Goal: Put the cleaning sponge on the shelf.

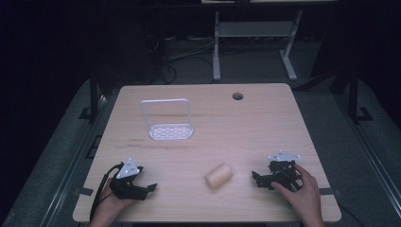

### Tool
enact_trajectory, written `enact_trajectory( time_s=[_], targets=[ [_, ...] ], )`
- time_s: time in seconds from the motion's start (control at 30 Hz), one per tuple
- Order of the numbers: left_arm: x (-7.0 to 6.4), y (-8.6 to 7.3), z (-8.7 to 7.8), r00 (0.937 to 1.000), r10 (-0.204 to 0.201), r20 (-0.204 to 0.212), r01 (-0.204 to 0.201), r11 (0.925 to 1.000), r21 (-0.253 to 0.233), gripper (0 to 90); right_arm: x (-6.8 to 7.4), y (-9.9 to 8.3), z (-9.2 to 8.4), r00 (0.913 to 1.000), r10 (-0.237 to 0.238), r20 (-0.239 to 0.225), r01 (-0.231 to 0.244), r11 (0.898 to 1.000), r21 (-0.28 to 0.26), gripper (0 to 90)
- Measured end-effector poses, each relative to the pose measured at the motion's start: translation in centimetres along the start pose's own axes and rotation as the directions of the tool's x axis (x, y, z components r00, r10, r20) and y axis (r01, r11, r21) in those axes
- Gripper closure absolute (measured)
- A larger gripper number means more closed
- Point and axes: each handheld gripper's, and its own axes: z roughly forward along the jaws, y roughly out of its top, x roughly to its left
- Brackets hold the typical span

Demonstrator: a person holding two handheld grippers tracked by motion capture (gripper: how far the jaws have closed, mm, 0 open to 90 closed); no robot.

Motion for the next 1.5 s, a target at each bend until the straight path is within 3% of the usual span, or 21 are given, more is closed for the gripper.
enact_trajectory(
  time_s=[0.37, 0.87, 1.5],
  targets=[
    [-0.3, 0.3, 0.0, 1.0000, 0.002, 0.000, -0.002, 0.9999, 0.016, 13.4, 0.0, 0.0, 0.0, 1.0000, 0.000, 0.000, 0.000, 1.000, 0.000, 0.0],
    [-0.7, 1.9, -0.4, 0.9993, 0.004, 0.036, -0.004, 0.9999, -0.012, 13.7, -0.1, 0.1, 0.1, 1.0000, -0.004, -0.003, 0.004, 1.000, 0.000, 0.0],
    [-1.4, 3.8, 0.0, 0.9958, 0.041, 0.083, -0.041, 0.9992, 0.001, 13.9, -0.1, 0.1, 0.1, 1.0000, -0.007, -0.005, 0.007, 1.000, 0.000, 0.0]
  ],
)
